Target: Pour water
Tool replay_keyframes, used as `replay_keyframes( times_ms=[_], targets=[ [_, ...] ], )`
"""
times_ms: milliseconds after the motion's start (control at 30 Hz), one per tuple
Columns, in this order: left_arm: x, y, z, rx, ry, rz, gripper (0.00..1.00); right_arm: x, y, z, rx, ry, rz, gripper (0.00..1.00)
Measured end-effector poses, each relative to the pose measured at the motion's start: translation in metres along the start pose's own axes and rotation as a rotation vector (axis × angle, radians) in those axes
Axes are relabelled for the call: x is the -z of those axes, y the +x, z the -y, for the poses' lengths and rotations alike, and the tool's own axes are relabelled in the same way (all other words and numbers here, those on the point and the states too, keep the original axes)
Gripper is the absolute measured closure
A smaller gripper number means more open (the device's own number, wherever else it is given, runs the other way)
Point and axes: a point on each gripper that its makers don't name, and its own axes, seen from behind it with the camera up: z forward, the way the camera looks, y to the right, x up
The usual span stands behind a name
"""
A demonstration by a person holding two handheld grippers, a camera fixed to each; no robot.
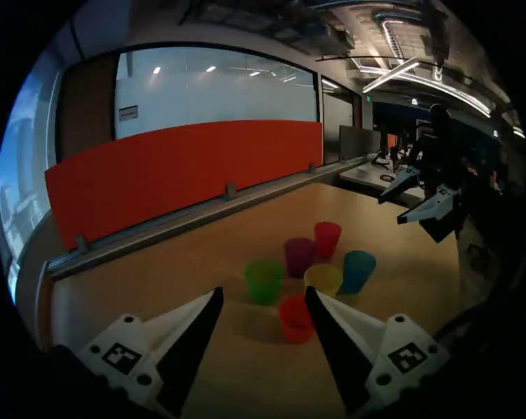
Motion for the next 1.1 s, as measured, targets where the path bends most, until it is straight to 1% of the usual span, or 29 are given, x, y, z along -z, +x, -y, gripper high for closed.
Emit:
replay_keyframes(
  times_ms=[267,467,767,1100],
  targets=[
    [-0.008,-0.008,0.004,-0.010,0.010,0.022,0.14,-0.007,-0.014,-0.001,0.021,-0.001,0.021,0.00],
    [-0.012,-0.014,0.007,-0.005,0.021,0.030,0.14,-0.011,-0.026,0.000,0.022,0.005,0.037,0.00],
    [-0.017,-0.028,0.004,-0.012,0.023,0.056,0.14,-0.017,-0.048,0.001,0.029,0.004,0.073,0.01],
    [-0.022,-0.029,0.002,-0.023,0.015,0.061,0.14,-0.028,-0.066,0.005,0.035,0.018,0.104,0.00]
  ],
)
